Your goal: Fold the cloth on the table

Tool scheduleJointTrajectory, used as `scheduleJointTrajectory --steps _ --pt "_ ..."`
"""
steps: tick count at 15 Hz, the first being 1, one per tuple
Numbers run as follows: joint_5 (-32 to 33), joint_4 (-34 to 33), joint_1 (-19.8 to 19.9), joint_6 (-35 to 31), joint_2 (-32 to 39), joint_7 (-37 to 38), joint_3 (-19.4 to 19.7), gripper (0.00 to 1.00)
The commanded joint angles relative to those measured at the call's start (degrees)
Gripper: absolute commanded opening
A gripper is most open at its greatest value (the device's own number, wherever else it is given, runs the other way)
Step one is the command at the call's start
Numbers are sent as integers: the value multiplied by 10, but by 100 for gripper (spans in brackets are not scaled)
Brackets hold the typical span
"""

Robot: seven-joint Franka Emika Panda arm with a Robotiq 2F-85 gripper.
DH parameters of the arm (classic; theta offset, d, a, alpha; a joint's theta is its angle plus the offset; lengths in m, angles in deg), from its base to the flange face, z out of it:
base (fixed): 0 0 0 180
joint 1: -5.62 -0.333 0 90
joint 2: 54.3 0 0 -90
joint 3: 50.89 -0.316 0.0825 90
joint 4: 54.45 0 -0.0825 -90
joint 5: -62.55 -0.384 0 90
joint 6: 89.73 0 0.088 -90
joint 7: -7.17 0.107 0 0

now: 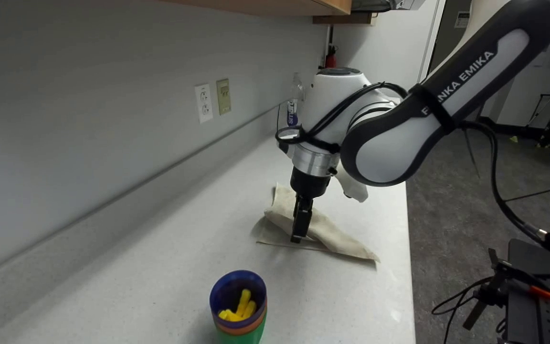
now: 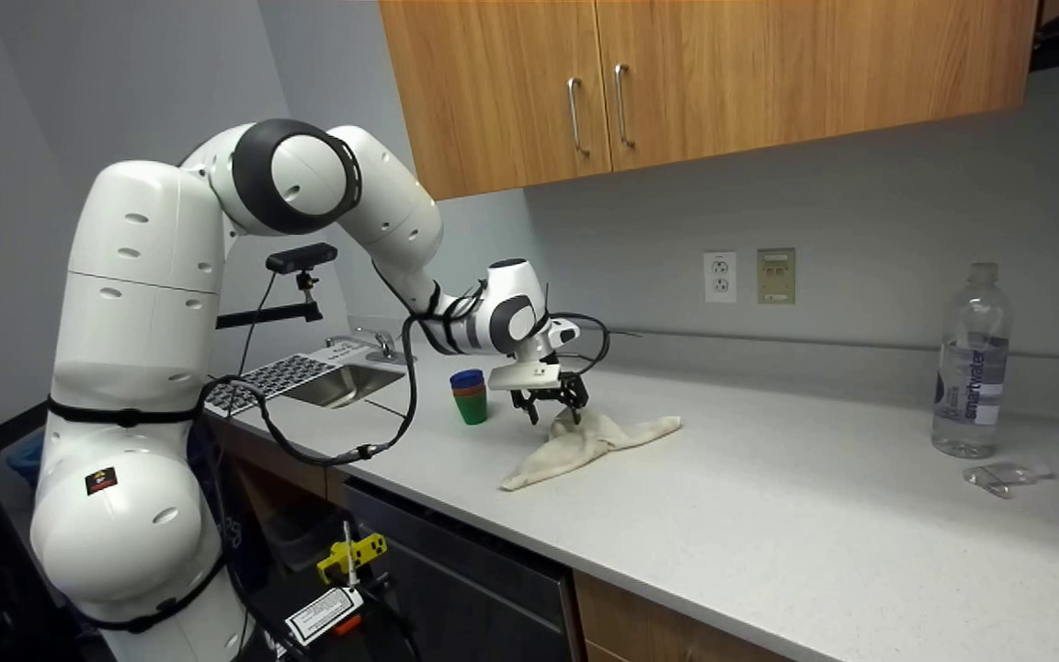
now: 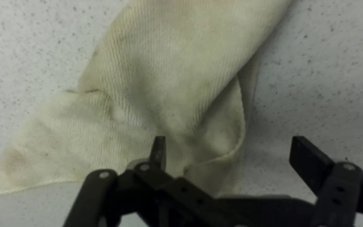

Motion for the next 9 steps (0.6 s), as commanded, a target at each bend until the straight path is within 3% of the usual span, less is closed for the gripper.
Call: scheduleJointTrajectory --steps 1,9 --pt "-9 40 -6 63 -64 24 0 100" --pt "-32 171 8 85 -190 60 4 100"
